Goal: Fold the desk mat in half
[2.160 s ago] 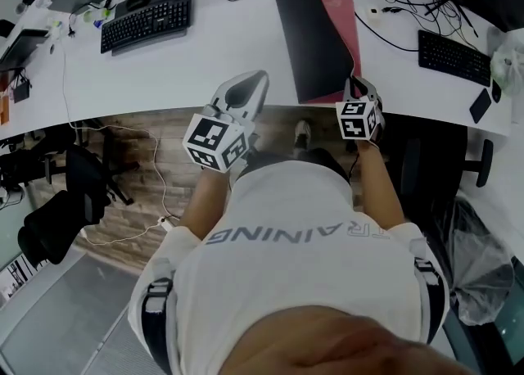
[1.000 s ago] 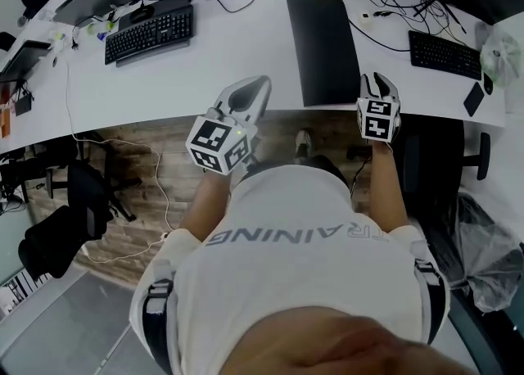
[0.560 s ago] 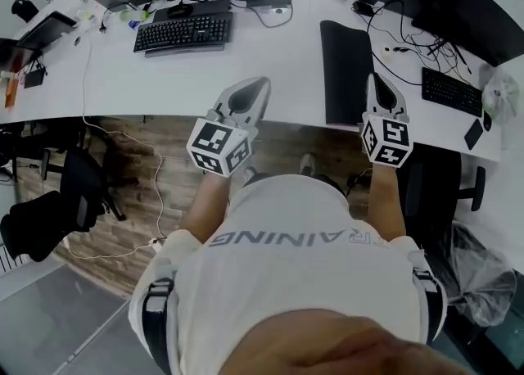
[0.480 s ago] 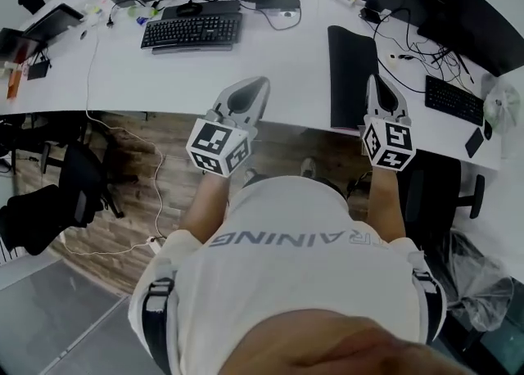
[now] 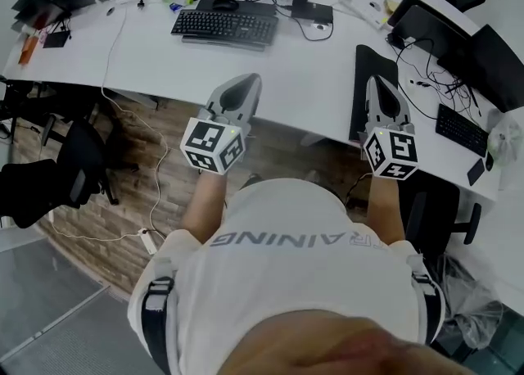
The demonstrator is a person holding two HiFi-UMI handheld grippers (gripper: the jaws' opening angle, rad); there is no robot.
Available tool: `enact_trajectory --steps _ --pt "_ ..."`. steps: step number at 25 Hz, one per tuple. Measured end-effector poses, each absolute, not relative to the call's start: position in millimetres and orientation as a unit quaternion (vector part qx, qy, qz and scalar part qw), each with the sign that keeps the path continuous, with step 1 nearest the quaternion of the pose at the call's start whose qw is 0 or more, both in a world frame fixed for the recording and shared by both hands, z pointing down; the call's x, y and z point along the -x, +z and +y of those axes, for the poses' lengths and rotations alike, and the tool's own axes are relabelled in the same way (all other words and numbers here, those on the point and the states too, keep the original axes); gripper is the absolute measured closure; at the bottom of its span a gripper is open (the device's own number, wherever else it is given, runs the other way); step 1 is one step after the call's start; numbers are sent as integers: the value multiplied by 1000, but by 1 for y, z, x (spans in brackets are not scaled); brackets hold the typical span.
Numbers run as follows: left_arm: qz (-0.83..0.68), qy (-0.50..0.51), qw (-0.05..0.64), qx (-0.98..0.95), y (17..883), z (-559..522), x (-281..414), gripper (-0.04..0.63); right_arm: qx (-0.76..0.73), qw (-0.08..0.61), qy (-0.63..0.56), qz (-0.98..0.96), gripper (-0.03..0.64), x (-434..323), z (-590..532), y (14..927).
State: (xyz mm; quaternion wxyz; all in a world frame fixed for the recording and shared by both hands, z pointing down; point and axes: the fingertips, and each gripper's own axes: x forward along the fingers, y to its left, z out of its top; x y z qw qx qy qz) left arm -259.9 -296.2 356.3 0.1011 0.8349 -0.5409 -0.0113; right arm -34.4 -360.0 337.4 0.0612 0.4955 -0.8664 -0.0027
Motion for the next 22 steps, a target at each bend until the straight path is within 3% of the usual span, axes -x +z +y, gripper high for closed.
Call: enact_trajectory --steps 22 --pt "-526 -10 110 -843 359 -291 249 563 -490 65 16 -869 594 32 -354 343"
